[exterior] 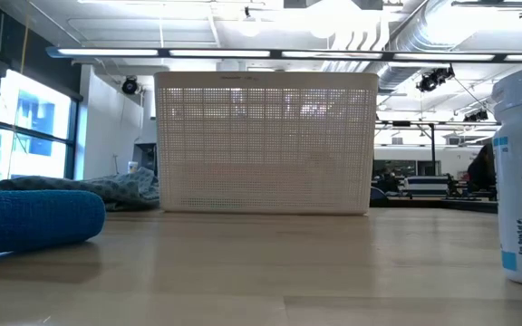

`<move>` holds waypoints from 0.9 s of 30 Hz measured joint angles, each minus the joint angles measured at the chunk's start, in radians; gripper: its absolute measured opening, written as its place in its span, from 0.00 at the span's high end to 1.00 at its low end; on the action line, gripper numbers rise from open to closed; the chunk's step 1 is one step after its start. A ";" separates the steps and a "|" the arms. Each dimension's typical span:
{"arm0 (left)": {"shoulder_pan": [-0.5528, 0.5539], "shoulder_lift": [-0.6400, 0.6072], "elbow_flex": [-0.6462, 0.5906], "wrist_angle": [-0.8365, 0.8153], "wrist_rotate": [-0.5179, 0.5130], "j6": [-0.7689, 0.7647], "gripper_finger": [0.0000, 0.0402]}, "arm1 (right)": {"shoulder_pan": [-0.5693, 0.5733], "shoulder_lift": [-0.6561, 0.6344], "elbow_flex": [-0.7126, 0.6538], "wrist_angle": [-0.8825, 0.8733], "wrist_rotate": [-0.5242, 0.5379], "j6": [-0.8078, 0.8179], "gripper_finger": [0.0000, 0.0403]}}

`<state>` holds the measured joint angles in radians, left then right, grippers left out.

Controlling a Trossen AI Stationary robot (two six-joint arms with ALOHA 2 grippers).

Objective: Pick & place medical supplies in basket/bin
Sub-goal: Put the left white pill bottle into the white bin

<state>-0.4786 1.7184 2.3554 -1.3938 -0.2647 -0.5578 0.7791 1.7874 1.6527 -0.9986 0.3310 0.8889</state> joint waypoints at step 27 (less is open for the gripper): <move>0.000 0.000 0.000 0.061 -0.071 -0.131 0.79 | -0.077 0.001 -0.279 0.259 -0.110 -0.241 0.34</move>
<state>-0.4786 1.7184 2.3554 -1.3330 -0.3355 -0.6890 0.7025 1.7882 1.3735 -0.7394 0.2214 0.6475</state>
